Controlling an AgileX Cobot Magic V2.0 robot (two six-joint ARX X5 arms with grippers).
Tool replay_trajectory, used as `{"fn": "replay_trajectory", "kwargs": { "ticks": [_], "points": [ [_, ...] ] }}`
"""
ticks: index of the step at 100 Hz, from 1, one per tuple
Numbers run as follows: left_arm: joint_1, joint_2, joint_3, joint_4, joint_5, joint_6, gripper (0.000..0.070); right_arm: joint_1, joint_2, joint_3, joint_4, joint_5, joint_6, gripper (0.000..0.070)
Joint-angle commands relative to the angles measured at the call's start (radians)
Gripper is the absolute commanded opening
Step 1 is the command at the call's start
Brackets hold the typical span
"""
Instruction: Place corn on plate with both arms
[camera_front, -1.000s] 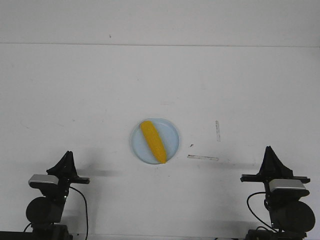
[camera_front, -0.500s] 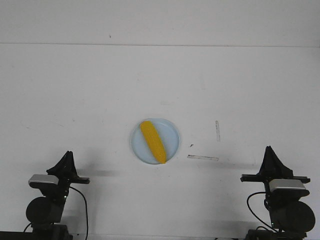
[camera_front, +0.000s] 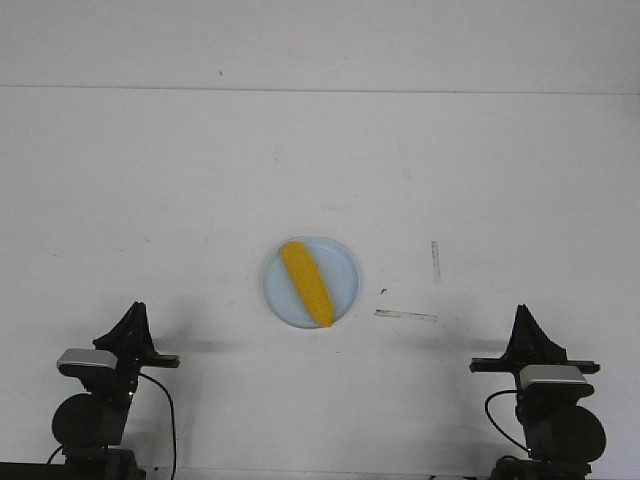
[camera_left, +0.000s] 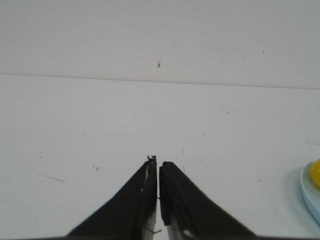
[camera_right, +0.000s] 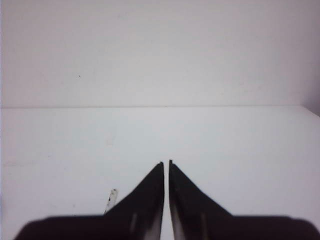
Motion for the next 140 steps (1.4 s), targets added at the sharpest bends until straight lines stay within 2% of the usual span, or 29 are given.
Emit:
{"fn": "replay_trajectory", "kwargs": {
  "ticks": [1, 18, 28, 140],
  "points": [
    [0.002, -0.002, -0.022, 0.017, -0.001, -0.002, 0.0001, 0.002, -0.032, -0.037, 0.044, 0.001, -0.005, 0.0015],
    [0.002, -0.002, -0.022, 0.018, -0.001, -0.002, 0.0001, 0.002, -0.053, -0.148, 0.141, 0.003, -0.003, 0.0015],
    [0.002, -0.002, -0.021, 0.017, -0.001, -0.002, 0.0001, 0.002, -0.053, -0.146, 0.089, 0.000, -0.005, 0.0015],
    [0.002, -0.002, -0.021, 0.018, -0.001, -0.002, 0.0001, 0.002, -0.053, -0.146, 0.092, 0.000, -0.005, 0.0015]
  ]
}}
